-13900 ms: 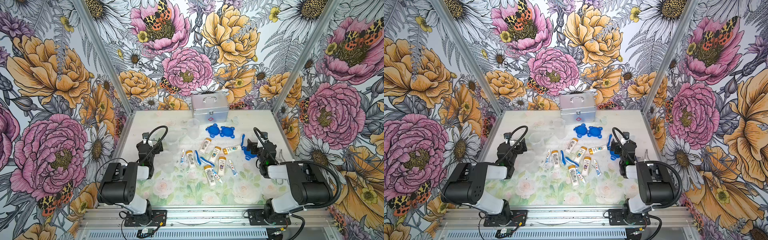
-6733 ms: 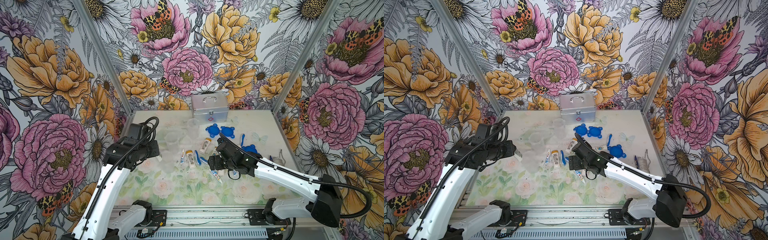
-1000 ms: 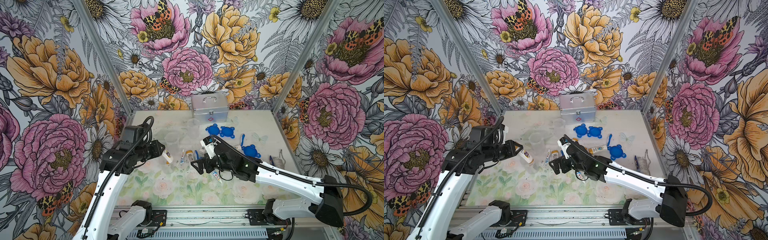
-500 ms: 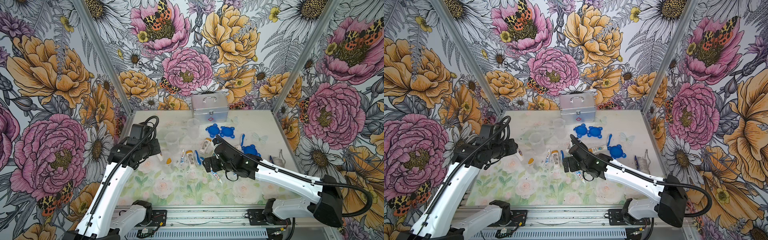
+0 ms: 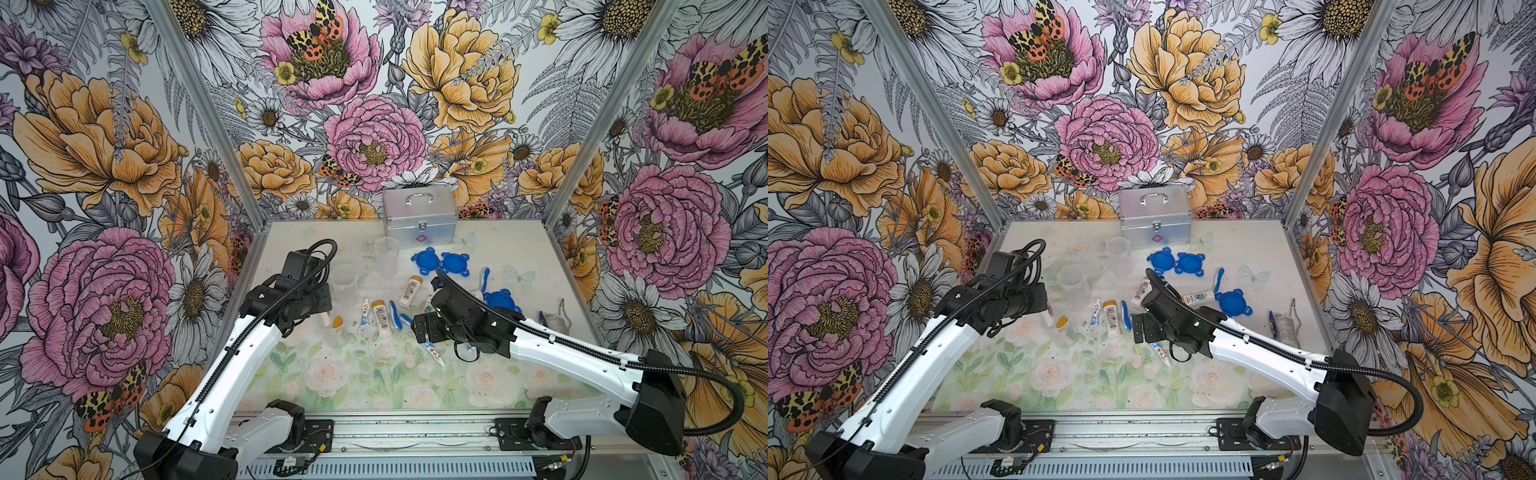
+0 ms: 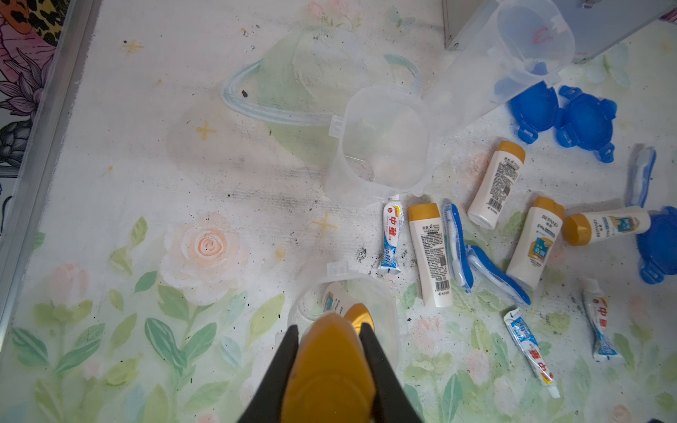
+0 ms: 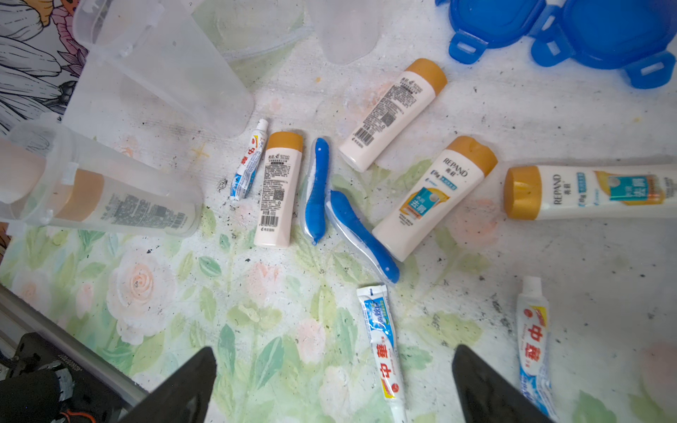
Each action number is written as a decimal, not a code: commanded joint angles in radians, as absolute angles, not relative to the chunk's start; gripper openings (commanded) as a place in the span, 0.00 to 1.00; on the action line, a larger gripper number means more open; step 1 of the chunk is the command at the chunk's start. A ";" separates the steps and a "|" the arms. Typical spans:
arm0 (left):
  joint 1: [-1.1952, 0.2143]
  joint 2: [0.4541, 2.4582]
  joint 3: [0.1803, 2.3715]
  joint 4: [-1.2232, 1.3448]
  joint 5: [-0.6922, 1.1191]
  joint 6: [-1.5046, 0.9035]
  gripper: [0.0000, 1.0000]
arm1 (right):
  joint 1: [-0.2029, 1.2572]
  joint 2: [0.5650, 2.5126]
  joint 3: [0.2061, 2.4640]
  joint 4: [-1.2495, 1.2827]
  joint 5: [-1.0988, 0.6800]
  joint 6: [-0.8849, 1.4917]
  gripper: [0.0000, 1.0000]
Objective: Pack away toiletry kits
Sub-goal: Place the toiletry item into the container.
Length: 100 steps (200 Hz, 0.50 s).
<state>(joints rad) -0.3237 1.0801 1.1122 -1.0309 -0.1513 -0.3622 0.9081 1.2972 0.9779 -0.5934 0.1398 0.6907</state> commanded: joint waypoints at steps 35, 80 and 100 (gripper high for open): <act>-0.402 1.089 1.024 -0.943 -0.296 -0.348 0.00 | 0.890 1.293 0.967 -0.591 0.170 0.703 0.99; -0.420 1.102 0.963 -0.888 -0.282 -0.360 0.03 | 0.883 1.294 0.953 -0.591 0.174 0.705 0.99; -0.431 1.113 0.948 -0.869 -0.279 -0.376 0.06 | 0.872 1.298 0.944 -0.591 0.168 0.710 0.99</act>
